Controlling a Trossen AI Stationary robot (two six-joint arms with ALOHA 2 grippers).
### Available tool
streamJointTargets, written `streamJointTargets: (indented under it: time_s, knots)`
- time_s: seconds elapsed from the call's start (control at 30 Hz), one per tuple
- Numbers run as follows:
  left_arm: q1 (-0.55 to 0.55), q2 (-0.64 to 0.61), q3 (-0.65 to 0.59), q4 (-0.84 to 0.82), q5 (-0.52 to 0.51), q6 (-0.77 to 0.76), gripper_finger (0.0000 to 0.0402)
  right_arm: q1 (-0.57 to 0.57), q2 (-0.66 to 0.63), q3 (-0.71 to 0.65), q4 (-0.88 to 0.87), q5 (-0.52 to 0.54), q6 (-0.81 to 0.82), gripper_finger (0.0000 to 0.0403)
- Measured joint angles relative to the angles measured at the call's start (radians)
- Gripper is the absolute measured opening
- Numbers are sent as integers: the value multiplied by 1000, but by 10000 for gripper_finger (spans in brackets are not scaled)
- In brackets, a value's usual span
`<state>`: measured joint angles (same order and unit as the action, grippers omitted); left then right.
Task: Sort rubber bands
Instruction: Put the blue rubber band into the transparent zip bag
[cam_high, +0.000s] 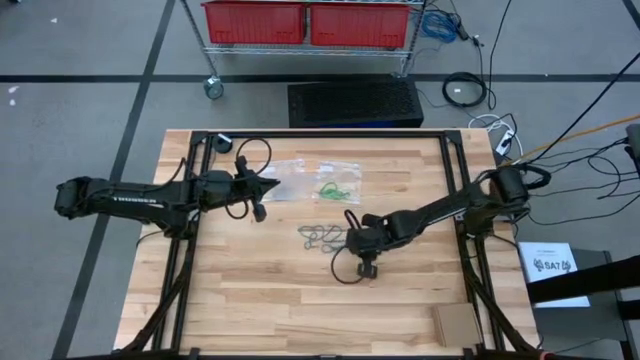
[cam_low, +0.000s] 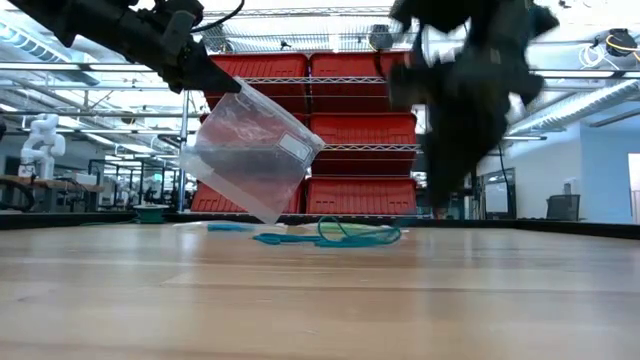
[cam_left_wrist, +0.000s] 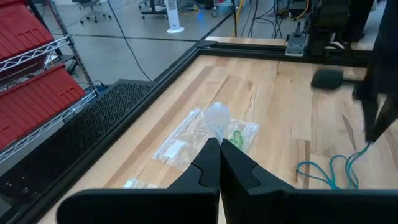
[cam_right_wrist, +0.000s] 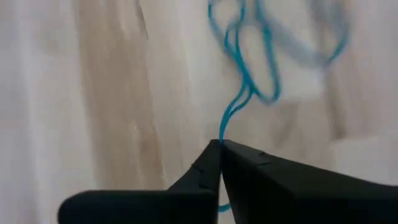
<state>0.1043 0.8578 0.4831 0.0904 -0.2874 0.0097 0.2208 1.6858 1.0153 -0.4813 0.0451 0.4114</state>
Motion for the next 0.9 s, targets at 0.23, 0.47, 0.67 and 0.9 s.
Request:
streamJointTargets:
  time_s: [0.23, 0.47, 0.67, 0.9]
  knots:
    - [0, 0, 0, 2, 0, 5, 0, 22, -67, 117, -130, 19, -16, 1]
    - [0, 0, 0, 7, 30, 3, 0, 31, -72, 258, -160, 39, -114, 0]
    - [0, 14, 0, 5, 119, 3, 0, 21, -71, 385, -213, 142, -205, 0]
    - [0, 75, 0, 28, 215, -4, 0, -14, -71, 488, -236, 236, -319, 0]
